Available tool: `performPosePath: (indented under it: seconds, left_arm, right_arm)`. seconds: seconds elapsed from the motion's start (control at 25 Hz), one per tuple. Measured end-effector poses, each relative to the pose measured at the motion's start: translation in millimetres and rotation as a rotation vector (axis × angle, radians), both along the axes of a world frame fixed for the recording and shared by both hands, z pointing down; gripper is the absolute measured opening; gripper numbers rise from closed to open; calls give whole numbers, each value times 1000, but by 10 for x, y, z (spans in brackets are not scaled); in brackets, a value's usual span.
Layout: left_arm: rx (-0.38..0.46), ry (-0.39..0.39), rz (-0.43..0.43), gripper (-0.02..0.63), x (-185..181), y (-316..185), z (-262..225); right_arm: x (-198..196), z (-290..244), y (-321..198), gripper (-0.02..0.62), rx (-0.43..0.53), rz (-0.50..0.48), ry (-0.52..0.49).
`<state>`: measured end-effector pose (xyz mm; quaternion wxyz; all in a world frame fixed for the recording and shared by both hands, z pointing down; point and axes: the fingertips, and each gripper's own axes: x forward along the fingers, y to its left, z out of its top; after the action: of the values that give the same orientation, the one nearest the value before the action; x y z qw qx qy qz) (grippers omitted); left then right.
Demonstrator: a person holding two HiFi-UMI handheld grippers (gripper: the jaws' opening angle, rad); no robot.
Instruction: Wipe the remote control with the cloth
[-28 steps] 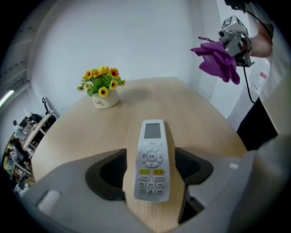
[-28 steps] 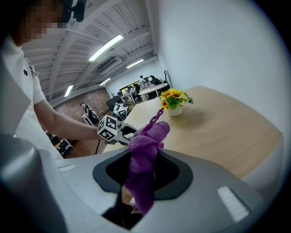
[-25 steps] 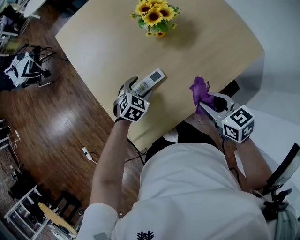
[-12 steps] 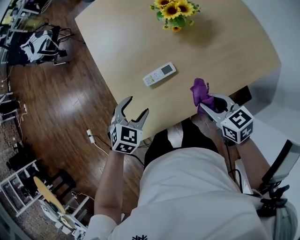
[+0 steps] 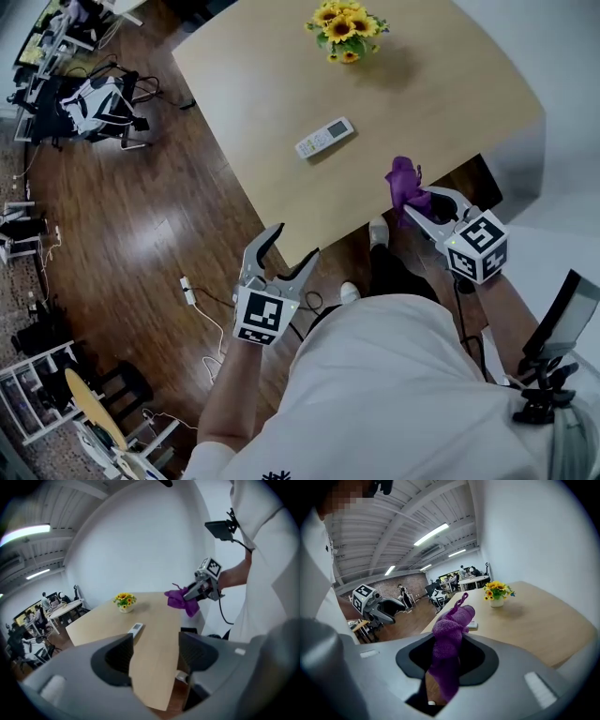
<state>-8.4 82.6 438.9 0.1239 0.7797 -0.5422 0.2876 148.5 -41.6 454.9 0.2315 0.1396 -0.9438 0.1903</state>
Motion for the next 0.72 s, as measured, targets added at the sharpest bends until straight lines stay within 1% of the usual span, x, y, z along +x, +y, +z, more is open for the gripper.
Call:
performPosePath:
  seconds: [0.08, 0.2, 0.24, 0.28, 0.44, 0.52, 0.64, 0.72]
  left_arm:
    - [40, 58, -9, 325, 50, 231, -66]
    - [89, 211, -57, 321, 151, 610, -221]
    - [104, 252, -70, 314, 188, 724, -267]
    - [115, 276, -76, 314, 221, 842, -291]
    - [119, 326, -71, 314, 381, 1352, -309]
    - [119, 337, -74, 308, 408, 1482, -293]
    - [115, 321, -89, 307, 387, 1611, -240]
    - [116, 319, -108, 307, 366, 1751, -276]
  right_arm:
    - [50, -81, 259, 124, 24, 22, 0]
    - [135, -257, 749, 124, 57, 46, -1]
    - [158, -318, 907, 124, 68, 52, -3]
    - [178, -369, 1068, 124, 74, 60, -7]
    - [280, -498, 1634, 124, 78, 64, -14]
    - [294, -545, 1691, 124, 95, 49, -22]
    - [288, -633, 1727, 124, 132, 28, -39]
    - [263, -734, 1861, 124, 153, 14, -48]
